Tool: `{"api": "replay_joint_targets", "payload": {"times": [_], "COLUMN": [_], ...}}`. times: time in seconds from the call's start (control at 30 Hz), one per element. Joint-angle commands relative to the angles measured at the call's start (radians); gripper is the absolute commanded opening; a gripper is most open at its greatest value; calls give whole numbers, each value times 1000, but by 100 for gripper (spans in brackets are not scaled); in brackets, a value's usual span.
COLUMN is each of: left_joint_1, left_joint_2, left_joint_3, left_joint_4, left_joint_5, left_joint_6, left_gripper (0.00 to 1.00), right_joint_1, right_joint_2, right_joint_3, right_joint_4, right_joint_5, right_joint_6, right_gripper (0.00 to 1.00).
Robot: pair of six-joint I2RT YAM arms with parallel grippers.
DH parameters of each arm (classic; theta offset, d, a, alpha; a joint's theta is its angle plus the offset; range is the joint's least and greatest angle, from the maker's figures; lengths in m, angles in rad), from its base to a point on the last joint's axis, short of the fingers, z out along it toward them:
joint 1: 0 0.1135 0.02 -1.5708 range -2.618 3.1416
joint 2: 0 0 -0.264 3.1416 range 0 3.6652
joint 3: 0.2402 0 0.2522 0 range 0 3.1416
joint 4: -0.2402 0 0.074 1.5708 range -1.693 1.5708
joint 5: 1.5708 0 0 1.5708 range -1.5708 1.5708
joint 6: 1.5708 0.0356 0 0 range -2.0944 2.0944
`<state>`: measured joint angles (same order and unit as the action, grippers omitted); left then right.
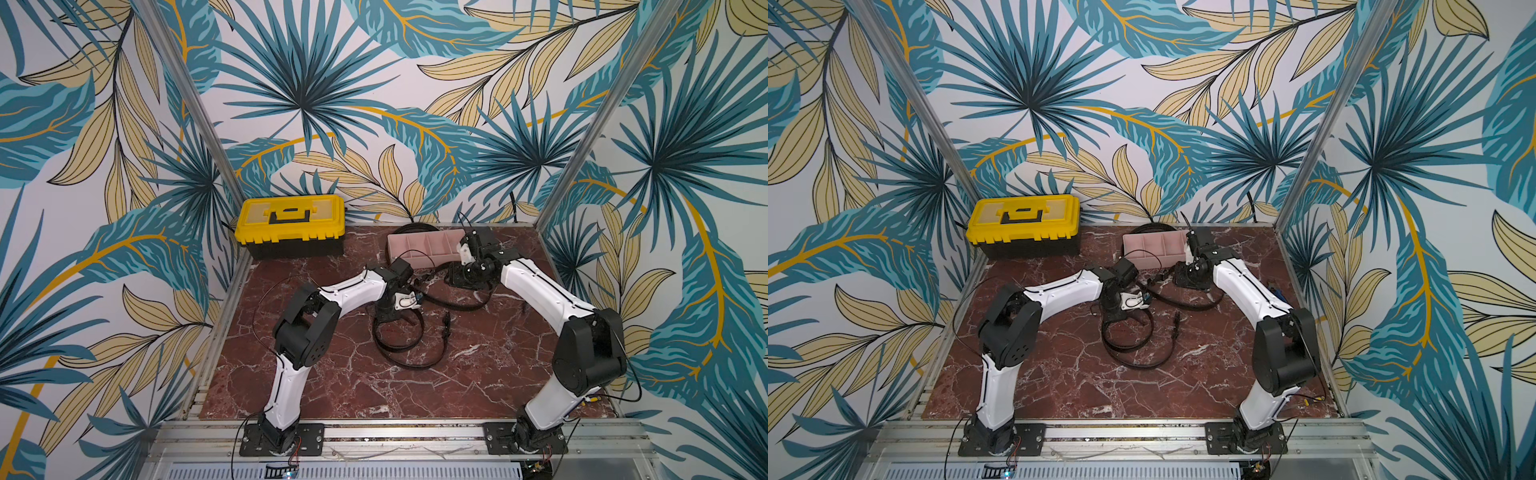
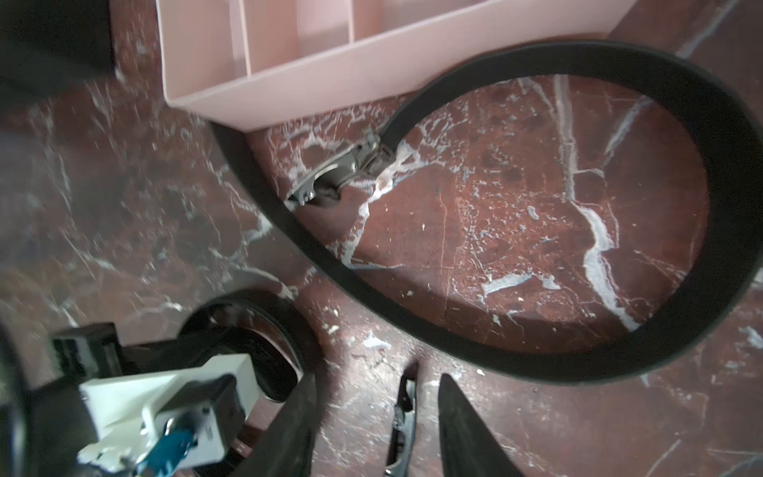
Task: Place the belts into the storage roll
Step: Roll the belt at the center of the board.
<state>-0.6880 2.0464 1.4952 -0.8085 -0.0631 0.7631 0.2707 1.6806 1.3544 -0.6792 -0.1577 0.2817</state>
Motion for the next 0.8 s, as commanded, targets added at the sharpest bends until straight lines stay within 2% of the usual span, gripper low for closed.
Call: {"api": "replay_joint_targets", "payload": {"times": [0.0,0.07,0.13,0.2,0.27,0.3,0.37,0.43,0.5,0.77], "left_joint_1": [-28,-28,-26,-26,-22,-22,-25,-25,-26,-28], "left_joint_2": [-29,-87,-110,-118,-127,-126,-120,-131,-145,-280], "left_joint_3": [-147,-266,-323,-349,-360,-357,-336,-317,-275,-186], "left_joint_4": [184,363,443,507,527,528,525,520,462,295], "left_joint_5": [-83,-75,-75,-96,-99,-102,-113,-112,-112,-67], "left_joint_6": [337,471,564,579,586,578,549,535,499,325], "left_gripper": [0,0,1,5,13,19,38,43,56,61], "right_joint_1": [7,7,6,7,7,7,7,7,7,7], "right_joint_2": [-90,-160,-247,-320,-356,-360,-348,-327,-313,-312], "right_joint_3": [-73,-131,-217,-307,-350,-357,-343,-313,-290,-226], "right_joint_4": [15,61,121,172,198,205,205,193,177,157], "right_joint_5": [-41,-74,-126,-170,-177,-178,-179,-166,-156,-124], "right_joint_6": [-196,-302,-433,-549,-587,-586,-564,-526,-515,-564], "right_gripper": [48,48,48,48,49,49,49,48,48,47]}}
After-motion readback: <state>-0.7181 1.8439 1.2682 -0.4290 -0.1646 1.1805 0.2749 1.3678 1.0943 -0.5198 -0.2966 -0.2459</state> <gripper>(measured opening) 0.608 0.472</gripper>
